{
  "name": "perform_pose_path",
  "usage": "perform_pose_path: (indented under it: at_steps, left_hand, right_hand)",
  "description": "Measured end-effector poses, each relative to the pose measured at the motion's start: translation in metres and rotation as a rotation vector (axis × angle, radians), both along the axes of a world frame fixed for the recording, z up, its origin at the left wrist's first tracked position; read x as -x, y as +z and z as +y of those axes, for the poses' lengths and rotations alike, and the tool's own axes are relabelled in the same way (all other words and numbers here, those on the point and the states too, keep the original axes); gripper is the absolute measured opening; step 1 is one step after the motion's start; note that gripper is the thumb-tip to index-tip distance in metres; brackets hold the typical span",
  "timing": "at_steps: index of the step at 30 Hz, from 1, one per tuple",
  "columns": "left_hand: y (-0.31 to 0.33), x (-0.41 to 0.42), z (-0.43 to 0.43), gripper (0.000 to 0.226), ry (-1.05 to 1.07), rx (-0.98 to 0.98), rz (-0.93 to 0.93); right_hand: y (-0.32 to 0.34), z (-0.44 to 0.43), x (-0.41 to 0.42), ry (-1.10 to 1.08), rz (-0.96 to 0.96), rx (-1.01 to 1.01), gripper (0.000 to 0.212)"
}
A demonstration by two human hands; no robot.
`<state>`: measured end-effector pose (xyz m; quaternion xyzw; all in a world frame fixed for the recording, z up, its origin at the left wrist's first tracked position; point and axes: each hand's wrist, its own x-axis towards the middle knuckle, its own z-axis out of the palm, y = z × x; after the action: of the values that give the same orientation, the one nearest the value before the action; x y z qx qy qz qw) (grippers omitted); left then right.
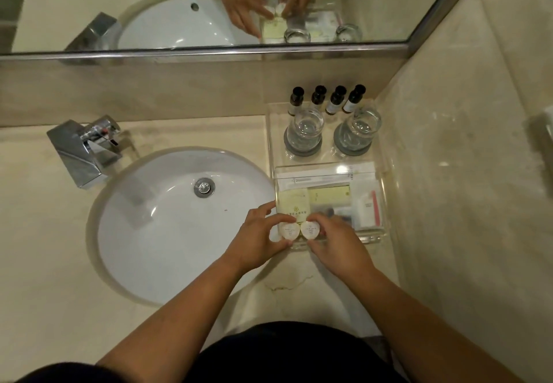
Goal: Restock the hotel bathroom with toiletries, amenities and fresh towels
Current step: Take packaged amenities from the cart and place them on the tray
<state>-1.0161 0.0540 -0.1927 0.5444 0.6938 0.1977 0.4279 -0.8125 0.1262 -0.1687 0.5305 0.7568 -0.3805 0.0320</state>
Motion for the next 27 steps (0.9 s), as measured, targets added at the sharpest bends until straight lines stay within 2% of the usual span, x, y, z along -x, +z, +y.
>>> perform_pose_path:
  at_steps: [6, 10, 21, 27]
  left_hand:
    - [0.001, -0.002, 0.001, 0.034, 0.059, -0.022, 0.017]
    - [-0.002, -0.005, -0.001, 0.034, 0.073, -0.008, 0.041]
    - [-0.003, -0.007, -0.001, 0.033, 0.091, -0.014, 0.053]
    - [0.001, -0.006, -0.004, 0.043, 0.098, -0.032, 0.041]
  right_hand:
    - [0.000, 0.005, 0.001, -0.019, 0.013, -0.040, 0.033]
    - [0.000, 0.007, 0.005, -0.019, -0.020, -0.064, 0.029]
    - [0.010, 0.005, 0.013, 0.029, -0.164, -0.158, 0.033]
    - [0.013, -0.002, 0.006, -0.049, -0.066, -0.100, 0.043]
